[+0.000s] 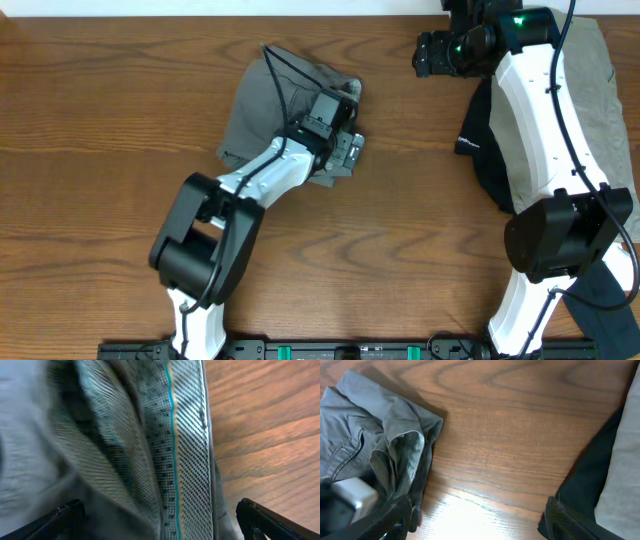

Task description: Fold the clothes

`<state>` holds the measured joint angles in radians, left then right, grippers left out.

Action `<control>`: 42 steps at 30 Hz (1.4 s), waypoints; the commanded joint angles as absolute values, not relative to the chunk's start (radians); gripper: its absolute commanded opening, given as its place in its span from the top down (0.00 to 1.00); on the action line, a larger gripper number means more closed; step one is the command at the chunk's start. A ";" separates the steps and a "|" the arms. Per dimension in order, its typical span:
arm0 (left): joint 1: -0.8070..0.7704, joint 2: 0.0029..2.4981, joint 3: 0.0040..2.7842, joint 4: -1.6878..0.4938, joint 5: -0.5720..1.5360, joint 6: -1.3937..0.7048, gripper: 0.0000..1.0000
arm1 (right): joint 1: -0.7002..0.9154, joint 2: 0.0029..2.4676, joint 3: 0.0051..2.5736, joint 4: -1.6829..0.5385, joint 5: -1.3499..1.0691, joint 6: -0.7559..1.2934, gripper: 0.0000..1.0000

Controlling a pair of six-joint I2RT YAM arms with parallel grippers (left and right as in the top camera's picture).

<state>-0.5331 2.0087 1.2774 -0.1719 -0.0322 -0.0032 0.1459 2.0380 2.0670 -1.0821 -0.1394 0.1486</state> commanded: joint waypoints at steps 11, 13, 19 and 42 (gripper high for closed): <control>-0.613 2.145 1.275 -0.087 -0.067 0.132 0.02 | 0.123 2.042 2.066 -1.100 -0.138 0.115 0.17; -0.613 2.168 1.275 -0.069 -0.111 0.155 0.11 | 0.123 2.042 2.066 -1.105 -0.138 0.115 0.17; -0.611 2.174 1.275 -0.019 -0.357 0.282 0.88 | 0.122 2.042 2.066 -1.116 -0.139 0.106 0.19; -0.105 2.174 1.275 0.064 -0.453 0.200 0.94 | 0.125 2.042 2.066 -1.112 -0.138 0.104 0.18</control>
